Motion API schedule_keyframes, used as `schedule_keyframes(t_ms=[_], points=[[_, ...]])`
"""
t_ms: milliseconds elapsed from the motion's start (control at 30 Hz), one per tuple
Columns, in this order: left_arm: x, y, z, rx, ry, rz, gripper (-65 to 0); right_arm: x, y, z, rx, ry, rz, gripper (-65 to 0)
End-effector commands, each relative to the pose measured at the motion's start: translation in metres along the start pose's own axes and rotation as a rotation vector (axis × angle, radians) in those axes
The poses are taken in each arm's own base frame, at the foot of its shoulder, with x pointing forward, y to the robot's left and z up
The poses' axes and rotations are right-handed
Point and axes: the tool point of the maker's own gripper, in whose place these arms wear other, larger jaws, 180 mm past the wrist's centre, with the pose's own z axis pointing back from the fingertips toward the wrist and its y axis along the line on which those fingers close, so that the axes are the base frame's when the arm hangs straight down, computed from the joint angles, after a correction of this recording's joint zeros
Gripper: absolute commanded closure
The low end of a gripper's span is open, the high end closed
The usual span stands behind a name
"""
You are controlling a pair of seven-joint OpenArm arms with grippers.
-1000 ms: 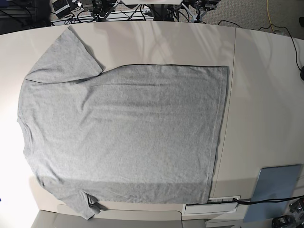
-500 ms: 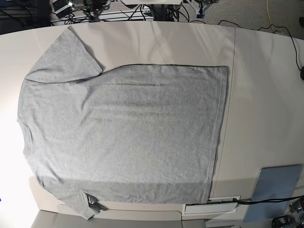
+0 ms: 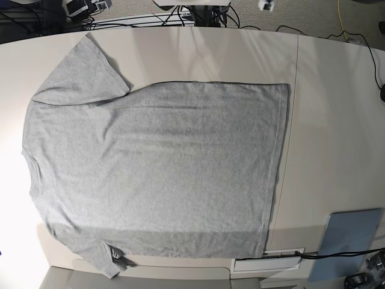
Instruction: Fold the T-shirt properly
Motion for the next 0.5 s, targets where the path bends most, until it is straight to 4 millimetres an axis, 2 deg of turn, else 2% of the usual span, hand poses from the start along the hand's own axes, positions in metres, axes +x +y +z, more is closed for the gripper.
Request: schedule_keyframes(t_ms=[0,133,300,467], points=[[-0.008,0.006,0.011,0.007,0.002,-0.020,-30.5,-0.003,-0.006,0.013,-0.008,-0.013,0.017,-18.2],[-0.010,0.016,0.048,0.037,-0.038,-0.104,-30.5,0.002,-0.011,0.052,-0.029,-0.056,0.096,-18.2],[-0.005,0.017,0.101,0.062,-0.063,-0.258,-30.5,0.016,-0.018,0.100,-0.055,-0.068,0.230,-18.2],[0.021,0.022,0.154,0.178,-0.107,-0.466,-30.5,0.030,-0.011,0.146,-0.061,-0.071,0.423,-18.2]])
